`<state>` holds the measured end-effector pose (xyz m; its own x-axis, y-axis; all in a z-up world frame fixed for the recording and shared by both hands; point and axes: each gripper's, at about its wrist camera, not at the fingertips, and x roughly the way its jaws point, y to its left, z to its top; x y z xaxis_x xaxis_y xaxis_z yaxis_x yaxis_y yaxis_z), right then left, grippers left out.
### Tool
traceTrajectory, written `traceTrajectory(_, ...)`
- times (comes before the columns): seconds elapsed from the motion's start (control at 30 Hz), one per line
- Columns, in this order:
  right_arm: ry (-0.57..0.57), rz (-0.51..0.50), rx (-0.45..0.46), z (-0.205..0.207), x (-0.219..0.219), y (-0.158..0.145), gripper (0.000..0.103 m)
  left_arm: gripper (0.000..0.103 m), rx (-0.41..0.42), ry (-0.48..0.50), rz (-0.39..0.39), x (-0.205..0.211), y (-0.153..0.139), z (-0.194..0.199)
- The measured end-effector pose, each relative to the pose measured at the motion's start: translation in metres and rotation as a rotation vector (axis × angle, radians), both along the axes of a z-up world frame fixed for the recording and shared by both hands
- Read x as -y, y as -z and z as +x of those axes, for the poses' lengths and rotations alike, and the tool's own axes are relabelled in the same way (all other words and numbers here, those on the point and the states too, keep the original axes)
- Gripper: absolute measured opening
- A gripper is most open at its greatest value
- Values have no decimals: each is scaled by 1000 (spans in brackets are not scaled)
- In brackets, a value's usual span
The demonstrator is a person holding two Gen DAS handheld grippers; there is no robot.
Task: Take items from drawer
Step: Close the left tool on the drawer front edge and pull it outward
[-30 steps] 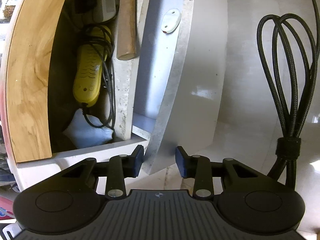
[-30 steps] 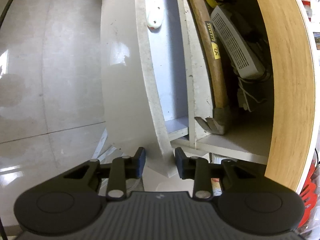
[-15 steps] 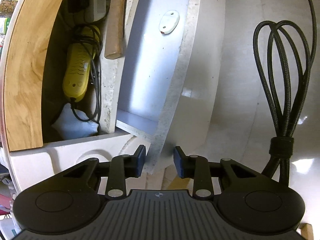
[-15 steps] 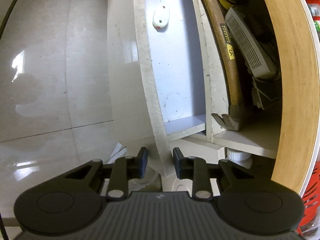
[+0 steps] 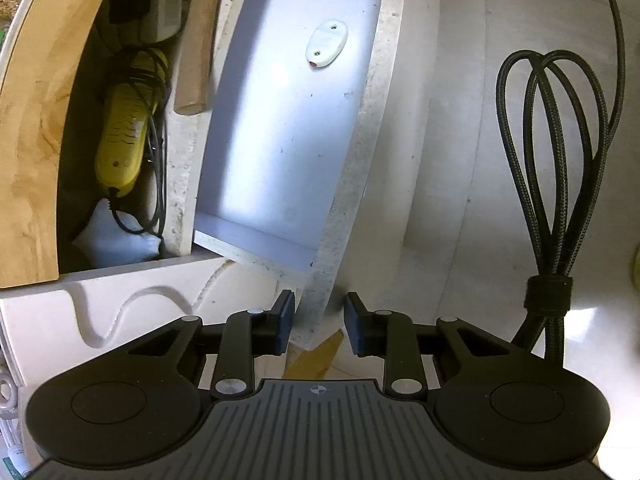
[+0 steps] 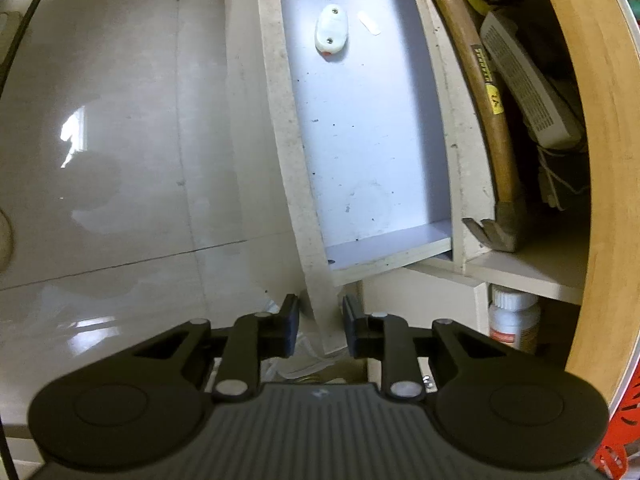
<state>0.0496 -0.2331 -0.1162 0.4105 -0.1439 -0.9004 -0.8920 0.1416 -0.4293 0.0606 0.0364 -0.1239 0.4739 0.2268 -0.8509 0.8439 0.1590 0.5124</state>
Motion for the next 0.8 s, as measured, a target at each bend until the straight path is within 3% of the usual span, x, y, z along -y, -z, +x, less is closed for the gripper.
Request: traceTrajectory(0.8,37,32,-64,-1,1,-6,24,25,-34,-10,13,-1,0,2)
